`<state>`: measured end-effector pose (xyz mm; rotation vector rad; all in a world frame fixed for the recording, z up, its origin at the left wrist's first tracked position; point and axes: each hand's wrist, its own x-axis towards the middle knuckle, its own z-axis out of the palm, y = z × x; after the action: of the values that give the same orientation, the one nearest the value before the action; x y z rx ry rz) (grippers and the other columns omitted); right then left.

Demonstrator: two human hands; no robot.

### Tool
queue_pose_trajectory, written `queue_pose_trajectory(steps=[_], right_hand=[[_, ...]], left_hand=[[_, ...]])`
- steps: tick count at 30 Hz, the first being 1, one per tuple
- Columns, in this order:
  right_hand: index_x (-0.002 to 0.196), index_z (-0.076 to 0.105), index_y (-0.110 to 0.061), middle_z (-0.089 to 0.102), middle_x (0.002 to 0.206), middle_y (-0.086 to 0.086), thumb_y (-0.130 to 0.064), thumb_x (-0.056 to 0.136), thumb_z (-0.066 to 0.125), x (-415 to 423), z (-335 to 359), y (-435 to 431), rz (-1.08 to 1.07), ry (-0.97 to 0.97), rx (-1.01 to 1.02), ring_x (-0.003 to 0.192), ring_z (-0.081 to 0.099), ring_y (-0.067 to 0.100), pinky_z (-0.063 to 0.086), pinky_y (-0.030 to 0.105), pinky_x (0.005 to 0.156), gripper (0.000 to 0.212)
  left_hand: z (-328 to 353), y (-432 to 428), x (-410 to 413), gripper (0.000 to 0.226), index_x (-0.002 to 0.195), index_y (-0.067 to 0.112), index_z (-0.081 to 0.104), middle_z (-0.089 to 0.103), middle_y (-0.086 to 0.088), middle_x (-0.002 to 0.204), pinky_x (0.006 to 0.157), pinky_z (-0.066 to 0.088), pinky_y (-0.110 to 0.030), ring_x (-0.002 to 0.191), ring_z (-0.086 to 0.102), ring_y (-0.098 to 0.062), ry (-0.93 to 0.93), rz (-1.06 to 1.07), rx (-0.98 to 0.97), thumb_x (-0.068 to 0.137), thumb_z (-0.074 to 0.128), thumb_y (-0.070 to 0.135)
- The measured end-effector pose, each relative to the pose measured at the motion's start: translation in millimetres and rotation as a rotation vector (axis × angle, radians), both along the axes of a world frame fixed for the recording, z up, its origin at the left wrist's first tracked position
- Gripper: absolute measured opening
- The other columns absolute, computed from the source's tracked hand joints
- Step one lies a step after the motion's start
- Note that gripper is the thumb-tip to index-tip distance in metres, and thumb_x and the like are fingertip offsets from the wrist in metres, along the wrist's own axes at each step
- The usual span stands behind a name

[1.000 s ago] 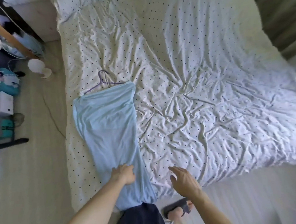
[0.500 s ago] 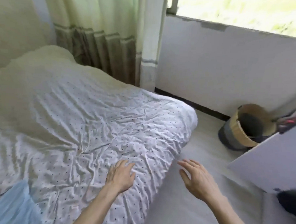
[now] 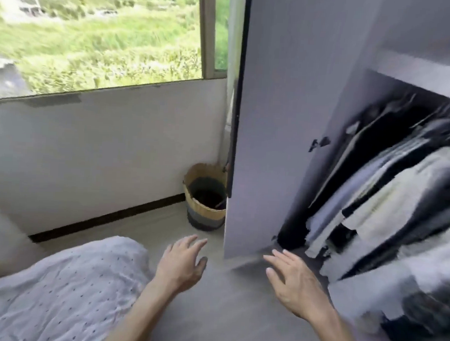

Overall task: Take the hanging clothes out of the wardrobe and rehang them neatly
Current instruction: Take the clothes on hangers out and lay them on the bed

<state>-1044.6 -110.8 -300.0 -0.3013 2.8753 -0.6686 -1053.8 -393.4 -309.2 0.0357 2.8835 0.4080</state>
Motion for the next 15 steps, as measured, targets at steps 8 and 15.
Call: queue_pose_trajectory(steps=[8,15], right_hand=[[0.143,0.049,-0.035,0.041,0.154,-0.011,-0.039,0.102,0.046,-63,51,59,-0.401,0.138,0.043,0.147,0.023,0.01,0.015,0.022,0.117,0.041],[0.148,0.043,-0.032,0.034,0.157,-0.012,-0.039,0.103,0.043,-116,120,117,-0.61,0.313,0.153,0.15,0.014,0.007,0.008,0.02,0.117,0.046]], left_hand=[[43,63,-174,0.051,0.15,0.038,0.034,0.034,0.003,0.158,0.117,0.031,-0.043,0.146,0.031,-0.021,0.118,-0.434,-0.038,0.1,0.044,0.044],[89,157,-288,0.052,0.152,0.039,0.032,0.027,0.005,0.161,0.119,0.025,-0.037,0.146,0.03,-0.021,0.174,-0.648,0.043,0.101,0.043,0.042]])
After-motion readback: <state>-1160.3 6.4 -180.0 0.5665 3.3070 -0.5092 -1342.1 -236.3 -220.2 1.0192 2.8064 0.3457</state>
